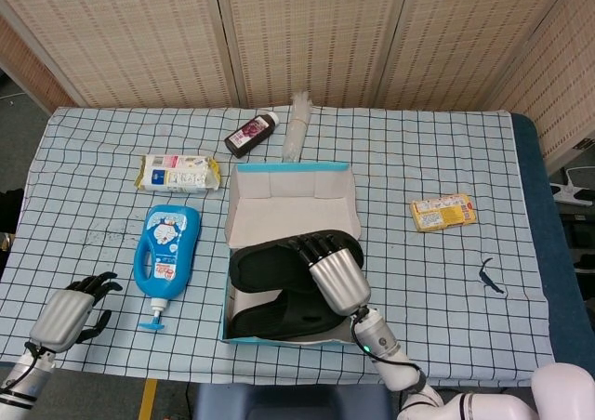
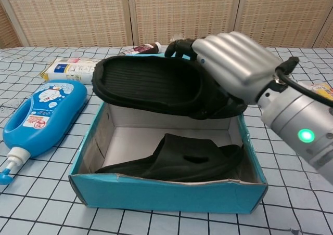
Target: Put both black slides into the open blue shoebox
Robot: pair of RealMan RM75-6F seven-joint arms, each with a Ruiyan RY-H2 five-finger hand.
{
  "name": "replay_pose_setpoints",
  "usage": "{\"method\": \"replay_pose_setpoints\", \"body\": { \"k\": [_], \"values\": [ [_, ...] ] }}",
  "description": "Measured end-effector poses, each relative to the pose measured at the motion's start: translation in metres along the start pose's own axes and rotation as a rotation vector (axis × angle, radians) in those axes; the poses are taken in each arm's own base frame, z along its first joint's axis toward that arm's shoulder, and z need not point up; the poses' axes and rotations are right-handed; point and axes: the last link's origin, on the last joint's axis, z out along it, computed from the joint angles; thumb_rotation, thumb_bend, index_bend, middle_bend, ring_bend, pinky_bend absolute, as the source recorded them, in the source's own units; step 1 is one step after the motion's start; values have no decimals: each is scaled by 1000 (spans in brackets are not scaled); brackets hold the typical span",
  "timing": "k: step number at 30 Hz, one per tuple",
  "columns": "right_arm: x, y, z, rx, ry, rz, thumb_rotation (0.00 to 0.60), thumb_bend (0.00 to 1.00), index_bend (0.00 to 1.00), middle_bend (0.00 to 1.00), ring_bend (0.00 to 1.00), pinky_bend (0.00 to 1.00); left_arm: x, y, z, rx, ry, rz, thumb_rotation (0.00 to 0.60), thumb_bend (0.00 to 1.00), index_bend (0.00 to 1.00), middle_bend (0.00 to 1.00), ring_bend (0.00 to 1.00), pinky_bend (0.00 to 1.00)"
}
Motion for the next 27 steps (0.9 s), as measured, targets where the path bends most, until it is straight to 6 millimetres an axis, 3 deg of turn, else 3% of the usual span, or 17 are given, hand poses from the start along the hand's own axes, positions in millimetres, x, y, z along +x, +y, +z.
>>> {"method": "replay_pose_setpoints", "body": {
  "k": [10,27],
  "values": [
    [-19,-10,16,-15,-38,-31,600,20,507,561,415,569,1,0,0,0,1,-2,600,469,307,180,237,380],
    [-46,-2,0,-3,-141,-113,600,20,507,561,415,569,0,0,0,-1,-3,-3,600,469,307,180,237,380]
  ]
}}
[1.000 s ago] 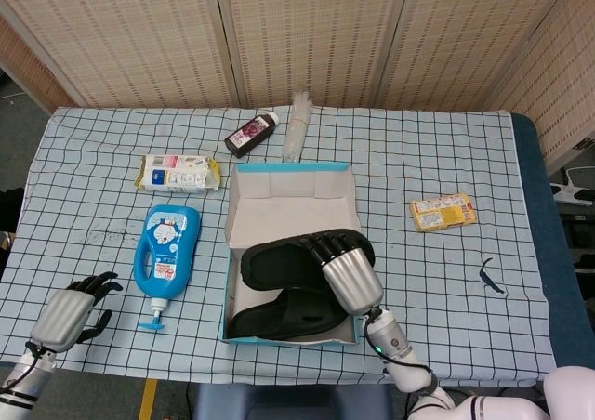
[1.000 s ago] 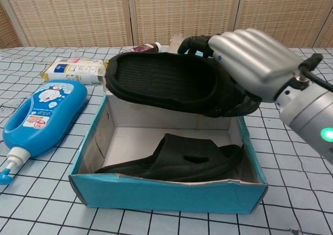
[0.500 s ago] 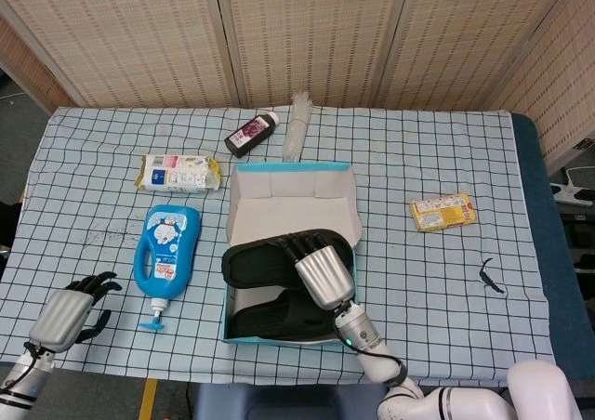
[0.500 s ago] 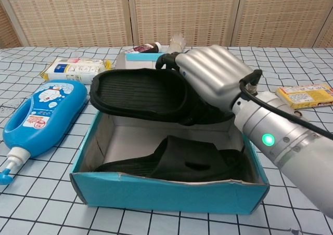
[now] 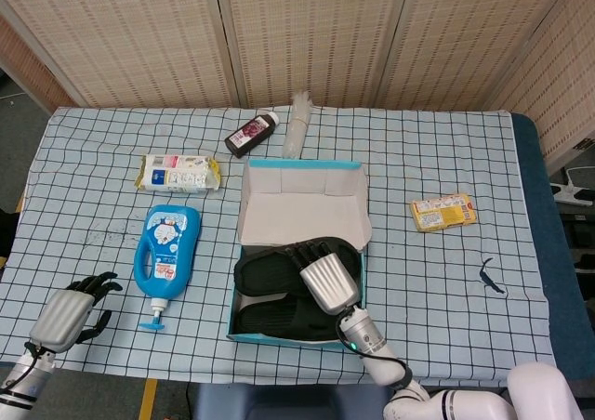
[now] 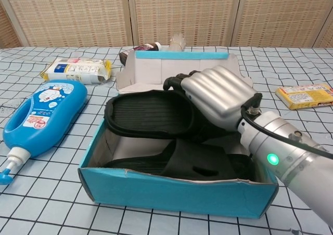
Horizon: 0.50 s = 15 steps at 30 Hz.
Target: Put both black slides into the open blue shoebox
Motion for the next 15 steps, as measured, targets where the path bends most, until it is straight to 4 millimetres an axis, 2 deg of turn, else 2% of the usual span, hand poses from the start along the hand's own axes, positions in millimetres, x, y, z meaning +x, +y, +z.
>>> {"method": "replay_pose_setpoints", "body": {
  "k": [15],
  "values": [
    [-20,0,-5,13,-91,-64,600,20,507,561,415,569,-1,0,0,-1,-4,3,600,469,307,180,237,380]
  ]
}}
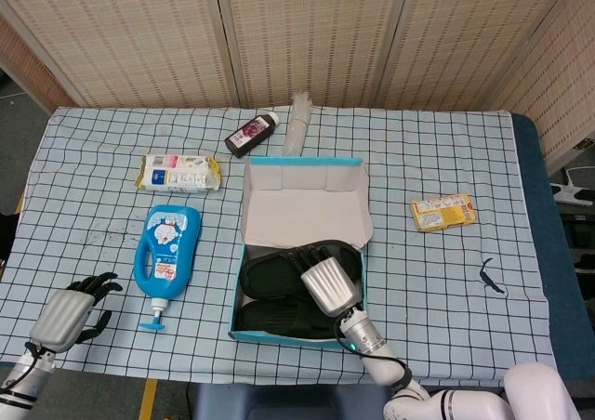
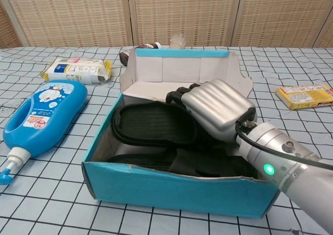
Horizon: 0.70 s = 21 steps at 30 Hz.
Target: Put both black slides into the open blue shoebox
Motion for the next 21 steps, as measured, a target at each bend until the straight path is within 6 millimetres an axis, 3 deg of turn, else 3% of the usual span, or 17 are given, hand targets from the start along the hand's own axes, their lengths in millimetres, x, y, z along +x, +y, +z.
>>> {"method": "replay_pose_setpoints", "body": {
  "k": [4,7,12,15,21],
  "values": [
    [-1,1,0,6,-3,-2,600,20,488,561,407,561,0,0,0,0,-1,0,600,469,307,180,237,380],
    [-1,3,0,11,-7,3,600,19,442,515,334,524,0,0,0,0,-2,0,600,469,307,180,237,380],
    [2,4,0,21,-27,43,600,19,259,238,38,306,-1,0,0,-1,-3,1,600,469,307,180,236,380],
    [6,7,0,28,-33,74,600,20,200,139,0,191,-1,0,1,-1,-5,0,600,469,307,180,236,380],
    [20,13,-1,39,-17,151,600,19,146,87,0,120,-1,0,1,-2,-5,0,600,469,307,180,237,380]
  ]
}}
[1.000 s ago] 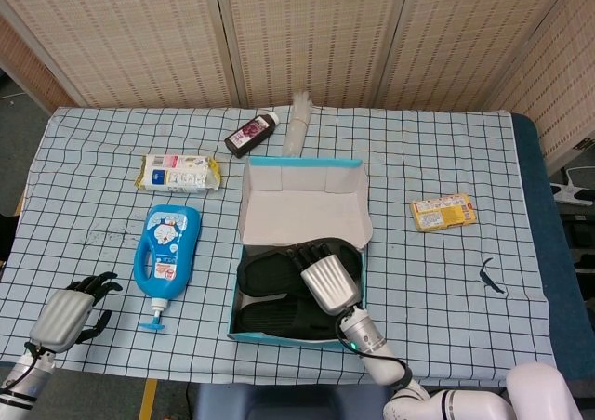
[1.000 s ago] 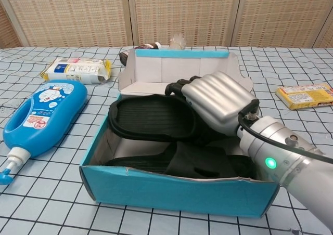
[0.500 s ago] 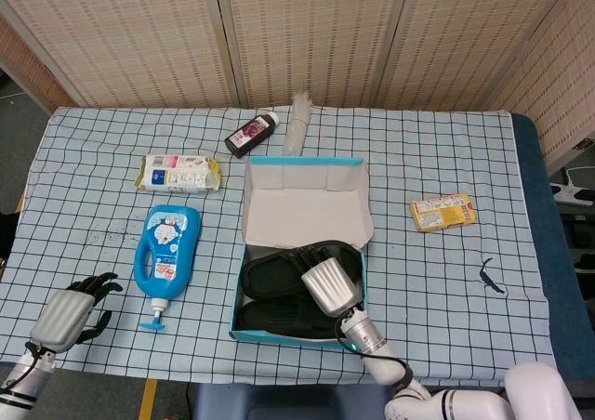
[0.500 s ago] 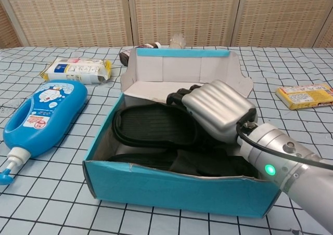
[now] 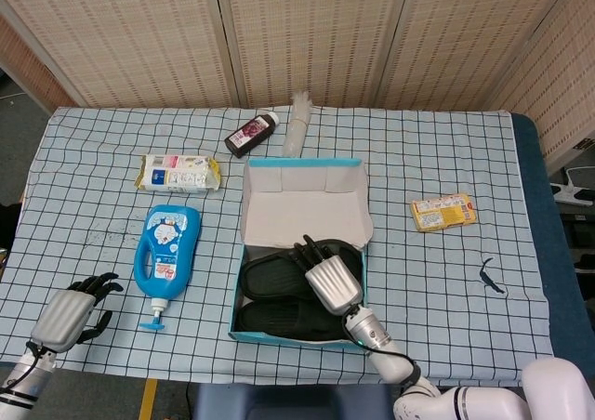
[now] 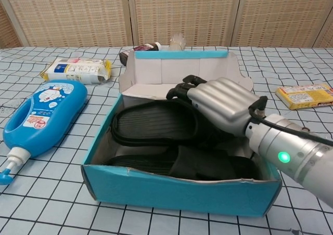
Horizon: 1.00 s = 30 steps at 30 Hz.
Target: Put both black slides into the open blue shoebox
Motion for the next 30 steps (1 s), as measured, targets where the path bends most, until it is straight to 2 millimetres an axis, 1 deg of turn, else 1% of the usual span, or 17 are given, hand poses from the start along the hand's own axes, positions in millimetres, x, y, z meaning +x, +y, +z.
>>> {"method": "replay_pose_setpoints", "body": {
  "k": [8,15,17,19,20,22,24,27,30],
  "values": [
    [21,7,-6,7,0,89,600,19,113,78,0,105,-1,1,0,-1,-5,4,600,469,307,180,236,380],
    [36,13,-13,8,-30,174,600,19,113,79,0,104,-2,1,1,-1,-11,5,600,469,307,180,237,380],
    [41,15,-14,5,-29,201,600,19,129,93,1,134,-2,2,0,-2,-12,6,600,469,307,180,238,380],
    [45,17,-14,1,-18,218,600,19,178,153,29,213,-2,2,0,-2,-13,6,600,469,307,180,238,381],
    [47,17,-15,0,-14,227,600,19,213,205,64,250,-2,2,0,-2,-13,6,600,469,307,180,238,381],
    [50,19,-16,-4,-2,248,600,19,300,348,213,354,-2,1,0,-1,-12,5,600,469,307,181,238,380],
    [53,21,-17,-14,12,269,600,19,411,469,387,514,-2,1,1,-1,-12,6,600,468,307,180,238,380],
    [55,25,-17,-29,27,285,600,27,557,547,485,617,-2,2,0,-2,-15,7,600,468,307,180,238,380],
    [54,30,-17,-50,36,251,600,84,606,568,507,639,-3,2,1,-3,-19,8,600,469,307,180,238,380]
  ]
}}
